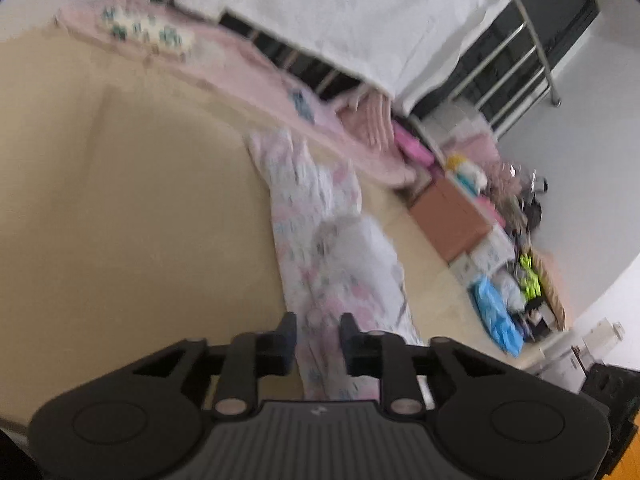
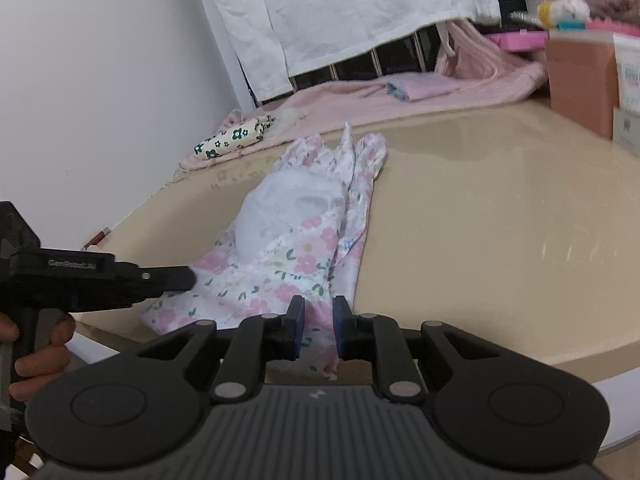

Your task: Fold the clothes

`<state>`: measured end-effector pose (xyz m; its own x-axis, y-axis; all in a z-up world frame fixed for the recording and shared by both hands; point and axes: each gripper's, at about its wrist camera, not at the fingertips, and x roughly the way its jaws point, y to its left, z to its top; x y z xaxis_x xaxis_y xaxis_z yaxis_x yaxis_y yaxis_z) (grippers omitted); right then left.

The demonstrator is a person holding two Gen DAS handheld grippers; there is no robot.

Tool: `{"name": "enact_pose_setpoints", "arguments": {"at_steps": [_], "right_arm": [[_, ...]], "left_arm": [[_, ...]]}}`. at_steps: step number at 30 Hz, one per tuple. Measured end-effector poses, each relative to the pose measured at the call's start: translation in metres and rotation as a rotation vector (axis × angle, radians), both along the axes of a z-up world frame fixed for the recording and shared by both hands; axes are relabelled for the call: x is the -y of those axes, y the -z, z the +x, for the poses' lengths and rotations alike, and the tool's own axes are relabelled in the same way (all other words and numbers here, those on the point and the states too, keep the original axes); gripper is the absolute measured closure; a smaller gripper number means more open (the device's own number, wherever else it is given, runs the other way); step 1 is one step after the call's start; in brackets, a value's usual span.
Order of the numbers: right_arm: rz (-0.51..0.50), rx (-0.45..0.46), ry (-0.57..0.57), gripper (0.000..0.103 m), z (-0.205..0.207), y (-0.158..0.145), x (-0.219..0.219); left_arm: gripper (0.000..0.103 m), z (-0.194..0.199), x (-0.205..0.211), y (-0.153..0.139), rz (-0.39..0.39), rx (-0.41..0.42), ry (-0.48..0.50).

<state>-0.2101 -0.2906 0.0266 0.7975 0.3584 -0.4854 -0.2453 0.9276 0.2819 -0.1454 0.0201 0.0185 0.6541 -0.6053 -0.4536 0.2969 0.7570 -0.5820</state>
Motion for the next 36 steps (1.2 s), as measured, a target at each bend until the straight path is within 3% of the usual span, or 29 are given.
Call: {"name": "enact_pose_setpoints", "arguments": {"at_steps": [4, 8, 10, 12, 13, 14, 16, 18, 21, 22, 25, 28, 32, 36], "right_arm": [[-0.002, 0.098, -0.049, 0.088, -0.006, -0.015, 0.0], [-0.049, 0.054, -0.079, 0.088, 0.007, -0.005, -0.018], [-0.106, 0.021, -0.06, 0.088, 0.011, 0.003, -0.028], [-0.125, 0.058, -0.072, 0.087, 0.004, -0.003, -0.027], [-0.132, 0.083, -0.08, 0.08, -0.001, -0.008, -0.025], [-0.141, 0.121, -0.096, 0.059, -0.008, -0.012, -0.022], [-0.193, 0.209, -0.178, 0.042, -0.019, -0.021, -0.021], [-0.301, 0.271, -0.306, 0.042, -0.027, -0.024, -0.03], [-0.535, 0.293, -0.538, 0.043, -0.024, -0.01, -0.051], [-0.552, 0.284, -0.557, 0.044, -0.022, -0.01, -0.052], [-0.525, 0.24, -0.542, 0.058, -0.016, -0.014, -0.045], [-0.498, 0.197, -0.527, 0.059, -0.009, -0.018, -0.038], [-0.462, 0.139, -0.507, 0.04, 0.0, -0.024, -0.029], [-0.155, 0.01, -0.159, 0.041, -0.006, -0.016, -0.006]], "left_arm": [[0.078, 0.001, 0.005, -0.016, 0.066, 0.067, 0.02], [0.084, 0.002, 0.031, -0.006, 0.144, 0.043, 0.07], [0.084, -0.002, 0.037, -0.004, 0.211, 0.065, 0.046], [0.084, -0.009, 0.032, -0.013, 0.227, 0.106, 0.019], [0.083, -0.014, 0.032, -0.021, 0.236, 0.144, 0.016], [0.08, -0.019, 0.033, -0.028, 0.244, 0.193, 0.028], [0.074, -0.029, 0.036, -0.04, 0.262, 0.282, 0.061], [0.073, -0.029, 0.045, -0.039, 0.306, 0.327, 0.148], [0.068, -0.015, 0.055, -0.025, 0.382, 0.283, 0.242], [0.066, -0.01, 0.054, -0.02, 0.382, 0.257, 0.263], [0.065, 0.002, 0.05, -0.012, 0.37, 0.199, 0.308], [0.065, 0.01, 0.045, -0.007, 0.365, 0.17, 0.308], [0.064, 0.008, 0.041, -0.004, 0.354, 0.169, 0.262], [0.064, -0.004, 0.049, -0.005, 0.384, 0.185, 0.239]]}}
